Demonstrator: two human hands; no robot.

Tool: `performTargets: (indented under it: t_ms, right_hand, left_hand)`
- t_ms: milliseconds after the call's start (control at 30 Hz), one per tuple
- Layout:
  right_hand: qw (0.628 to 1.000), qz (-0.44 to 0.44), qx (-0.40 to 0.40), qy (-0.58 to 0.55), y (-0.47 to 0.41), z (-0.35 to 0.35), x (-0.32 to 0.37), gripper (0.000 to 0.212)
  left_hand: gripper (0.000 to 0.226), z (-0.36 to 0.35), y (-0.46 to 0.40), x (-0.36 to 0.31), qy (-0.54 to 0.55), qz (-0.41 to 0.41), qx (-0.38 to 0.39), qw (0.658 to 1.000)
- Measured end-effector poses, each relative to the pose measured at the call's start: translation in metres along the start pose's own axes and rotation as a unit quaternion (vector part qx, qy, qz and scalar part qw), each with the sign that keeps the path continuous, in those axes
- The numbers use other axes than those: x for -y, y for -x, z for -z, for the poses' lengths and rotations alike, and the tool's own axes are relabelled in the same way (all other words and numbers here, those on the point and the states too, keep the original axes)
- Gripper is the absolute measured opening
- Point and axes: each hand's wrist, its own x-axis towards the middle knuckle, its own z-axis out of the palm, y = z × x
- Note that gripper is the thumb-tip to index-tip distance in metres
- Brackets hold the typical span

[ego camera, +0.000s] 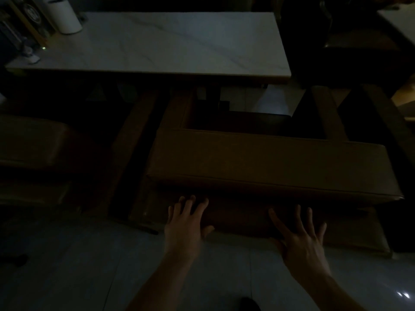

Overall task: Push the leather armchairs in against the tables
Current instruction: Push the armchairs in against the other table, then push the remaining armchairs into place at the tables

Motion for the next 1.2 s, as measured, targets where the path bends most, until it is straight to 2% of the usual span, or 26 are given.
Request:
performTargets:
  t_ms: [200,300,467,667,833,900,1200]
  right_hand:
    - [0.995,0.015,0.101,-0.004,0.006,0.035,-0.002,0.087]
    - [0.991,0.009,0.130,-0.043,0.020,0.060,0.000,0.087]
    - [0.987,0.000,0.152,-0.043,0.070,0.087,0.002,0.092]
    - [0.992,-0.024,0.105,-0.059,0.141,0.132,-0.033,0.097]
    - [0.986,-0.086,0.088,-0.110,0.183,0.158,-0.072,0.115]
    - [0.982,-0.106,0.086,-0.132,0.196,0.167,-0.094,0.116]
    - [0.975,-0.152,0.031,-0.160,0.265,0.206,-0.250,0.117]
  left_hand:
    - [0.087,0.026,0.007,0.002,0.007,-0.019,0.109,0.994]
    - [0.088,0.043,0.027,-0.010,0.002,-0.032,0.115,0.993]
    - [0.094,0.077,0.053,-0.047,0.006,-0.075,0.154,0.985]
    - [0.100,0.126,0.075,-0.107,-0.003,-0.131,0.174,0.976]
    - [0.104,0.159,0.092,-0.164,-0.025,-0.167,0.187,0.968]
    - [0.106,0.167,0.097,-0.188,-0.035,-0.173,0.197,0.964]
    - [0.119,0.171,0.124,-0.346,-0.035,-0.192,0.180,0.964]
